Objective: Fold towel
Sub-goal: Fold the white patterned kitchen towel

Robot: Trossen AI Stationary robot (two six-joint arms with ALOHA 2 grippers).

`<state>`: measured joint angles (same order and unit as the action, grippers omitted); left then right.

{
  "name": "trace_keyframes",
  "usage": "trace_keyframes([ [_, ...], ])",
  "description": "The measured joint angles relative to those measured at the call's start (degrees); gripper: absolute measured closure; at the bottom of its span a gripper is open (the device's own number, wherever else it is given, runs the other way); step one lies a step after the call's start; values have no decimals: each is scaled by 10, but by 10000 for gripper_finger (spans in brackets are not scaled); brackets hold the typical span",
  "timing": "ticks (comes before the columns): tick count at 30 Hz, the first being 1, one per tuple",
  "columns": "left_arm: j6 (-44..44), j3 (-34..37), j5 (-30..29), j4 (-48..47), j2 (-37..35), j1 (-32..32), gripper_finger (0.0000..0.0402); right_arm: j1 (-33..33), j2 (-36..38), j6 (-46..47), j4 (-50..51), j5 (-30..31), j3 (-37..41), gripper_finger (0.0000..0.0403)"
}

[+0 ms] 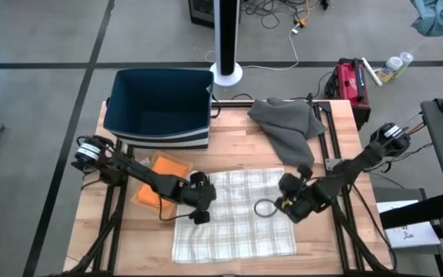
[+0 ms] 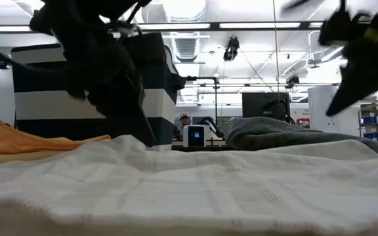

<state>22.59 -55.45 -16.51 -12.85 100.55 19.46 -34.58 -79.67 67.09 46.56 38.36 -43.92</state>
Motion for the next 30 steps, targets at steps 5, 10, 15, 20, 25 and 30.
trace_keyframes([
  [5,3,13,-24,21,33,-4,401,39,-11,21,-34,-36,44,371],
  [10,5,18,-31,43,54,-10,401,83,-23,13,-67,-65,76,371],
  [15,5,20,-33,46,56,-10,401,141,-22,-23,-63,-103,87,371],
  [20,4,20,-39,47,54,-10,401,222,-22,-100,-64,-103,85,371],
  [25,4,23,-40,46,54,-10,401,280,-21,-175,-63,-181,72,371],
  [30,4,23,-41,45,54,-11,401,260,-18,-165,-73,-234,52,371],
])
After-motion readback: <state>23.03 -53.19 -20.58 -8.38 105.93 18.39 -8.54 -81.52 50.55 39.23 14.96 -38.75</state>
